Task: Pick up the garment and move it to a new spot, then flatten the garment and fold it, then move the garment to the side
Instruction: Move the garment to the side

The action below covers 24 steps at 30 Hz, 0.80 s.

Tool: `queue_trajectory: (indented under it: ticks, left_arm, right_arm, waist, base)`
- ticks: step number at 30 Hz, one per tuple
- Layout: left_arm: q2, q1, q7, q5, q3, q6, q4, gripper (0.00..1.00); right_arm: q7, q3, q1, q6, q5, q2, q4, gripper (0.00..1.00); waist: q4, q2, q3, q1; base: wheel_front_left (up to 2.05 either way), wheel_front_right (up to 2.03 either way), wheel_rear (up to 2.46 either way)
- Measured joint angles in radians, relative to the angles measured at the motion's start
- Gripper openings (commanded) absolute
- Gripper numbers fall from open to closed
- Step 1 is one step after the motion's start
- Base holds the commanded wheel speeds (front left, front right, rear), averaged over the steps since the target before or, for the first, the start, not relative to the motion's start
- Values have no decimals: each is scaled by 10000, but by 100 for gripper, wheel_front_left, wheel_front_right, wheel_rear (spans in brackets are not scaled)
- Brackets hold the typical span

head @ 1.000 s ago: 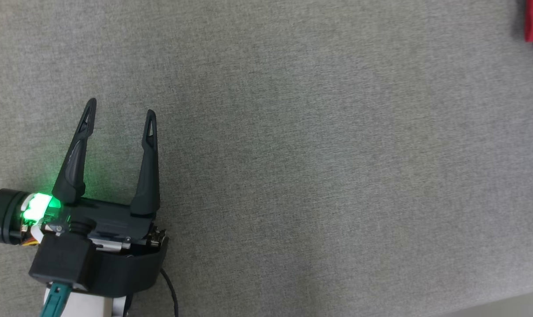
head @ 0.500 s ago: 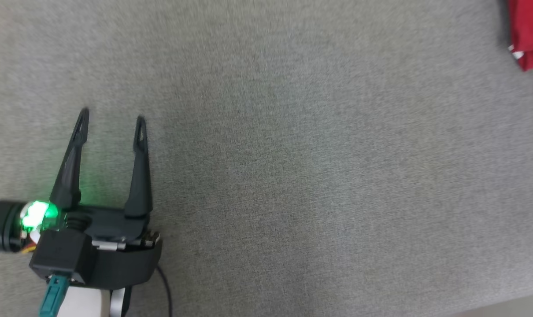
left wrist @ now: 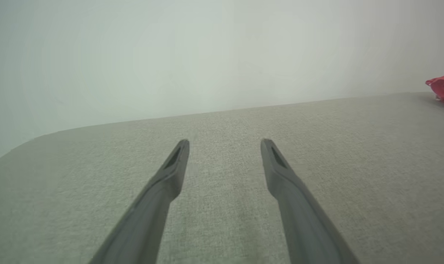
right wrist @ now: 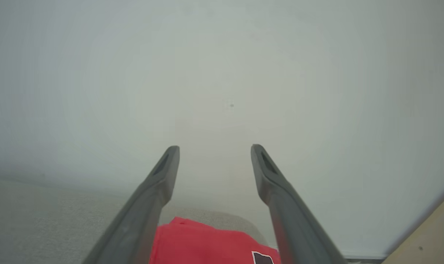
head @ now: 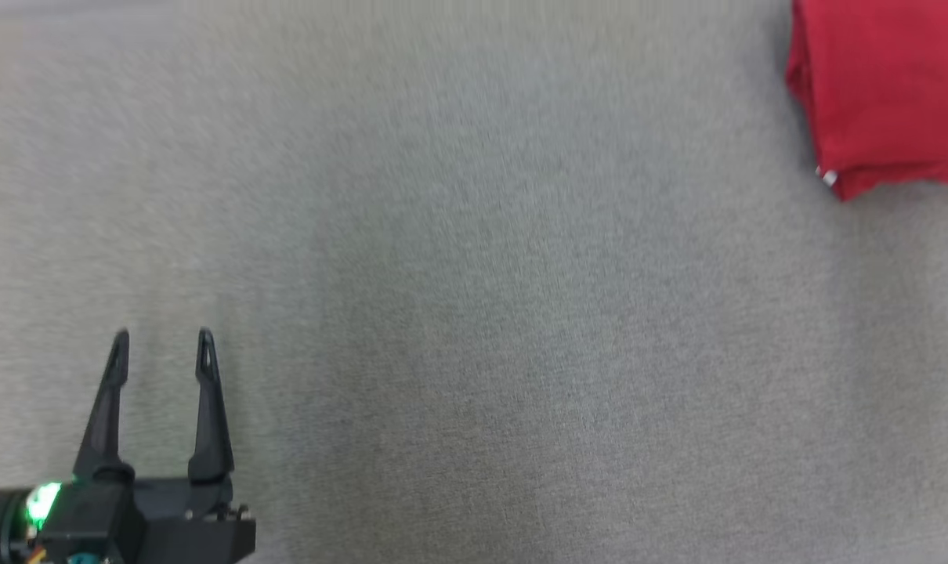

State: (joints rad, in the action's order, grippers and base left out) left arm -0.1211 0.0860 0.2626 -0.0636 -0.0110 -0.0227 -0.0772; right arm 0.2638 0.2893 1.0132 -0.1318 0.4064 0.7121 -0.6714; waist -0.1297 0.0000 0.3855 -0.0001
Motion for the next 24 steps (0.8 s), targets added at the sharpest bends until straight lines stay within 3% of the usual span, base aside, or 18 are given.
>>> queue_trajectory:
  ticks: [14,24]
  left_arm:
    - [213,-1298,0,-261,-454,-226,686,100]
    - [362,-1881,0,-276,-637,-305,861,100]
  right_arm:
    - [2,-1271,-3421,0,-479,-2405,1513,100]
    - [2,-1613,-5691,0,-669,-3229,2132,100]
  waist:
    - [572,-1,-2372,-2]
    - [805,-2,-3537,-3]
  base:
    - [0,0,0]
    - [0,0,0]
